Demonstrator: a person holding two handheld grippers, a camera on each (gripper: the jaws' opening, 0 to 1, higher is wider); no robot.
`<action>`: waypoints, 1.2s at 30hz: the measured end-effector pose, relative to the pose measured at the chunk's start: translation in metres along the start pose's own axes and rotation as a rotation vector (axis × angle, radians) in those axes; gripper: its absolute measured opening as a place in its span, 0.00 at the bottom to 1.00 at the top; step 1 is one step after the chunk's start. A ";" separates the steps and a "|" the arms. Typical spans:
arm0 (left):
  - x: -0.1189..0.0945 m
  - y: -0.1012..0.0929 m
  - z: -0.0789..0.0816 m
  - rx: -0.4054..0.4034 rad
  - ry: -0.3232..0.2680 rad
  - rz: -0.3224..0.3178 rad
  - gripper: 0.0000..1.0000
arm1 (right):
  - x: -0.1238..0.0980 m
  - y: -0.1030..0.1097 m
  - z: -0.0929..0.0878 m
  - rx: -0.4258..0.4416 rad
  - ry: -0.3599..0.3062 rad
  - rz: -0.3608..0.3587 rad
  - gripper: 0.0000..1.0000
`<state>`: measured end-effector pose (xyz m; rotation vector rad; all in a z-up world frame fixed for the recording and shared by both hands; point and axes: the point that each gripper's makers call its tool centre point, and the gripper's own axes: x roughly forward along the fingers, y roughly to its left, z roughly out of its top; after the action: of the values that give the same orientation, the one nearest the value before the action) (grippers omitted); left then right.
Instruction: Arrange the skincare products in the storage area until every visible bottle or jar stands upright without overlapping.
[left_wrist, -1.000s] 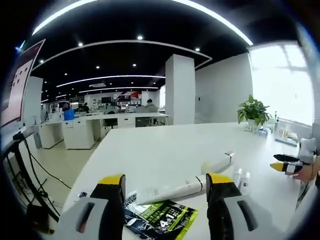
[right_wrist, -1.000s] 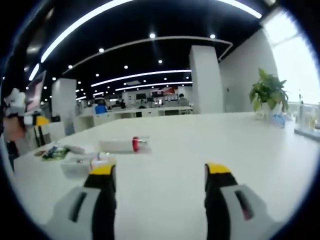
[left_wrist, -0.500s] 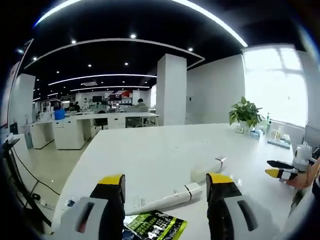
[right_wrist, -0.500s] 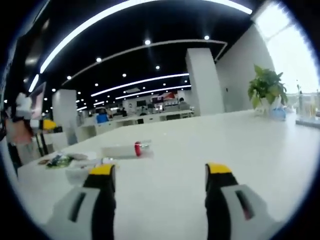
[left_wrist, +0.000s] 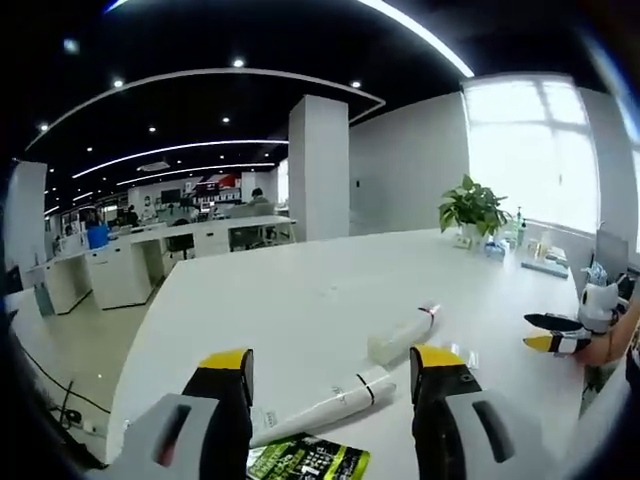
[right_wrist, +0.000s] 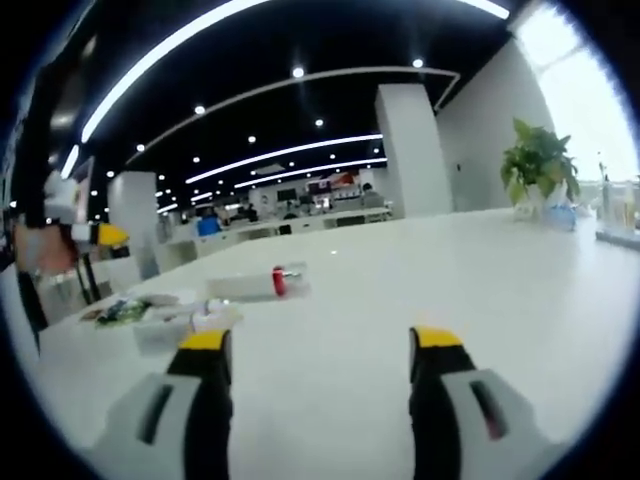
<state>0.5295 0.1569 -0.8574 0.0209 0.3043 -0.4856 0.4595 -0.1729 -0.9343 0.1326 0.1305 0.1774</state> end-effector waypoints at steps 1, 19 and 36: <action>0.002 -0.001 0.001 0.001 0.003 -0.006 0.66 | 0.000 0.000 0.000 0.000 0.000 -0.001 0.71; 0.043 -0.022 0.011 0.071 0.084 -0.137 0.64 | 0.000 -0.002 0.000 0.019 -0.006 -0.010 0.70; 0.088 -0.045 0.009 0.163 0.194 -0.270 0.61 | -0.002 0.002 0.000 0.038 -0.006 0.011 0.70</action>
<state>0.5851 0.0758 -0.8726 0.1884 0.4605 -0.7778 0.4574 -0.1708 -0.9334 0.1713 0.1268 0.1858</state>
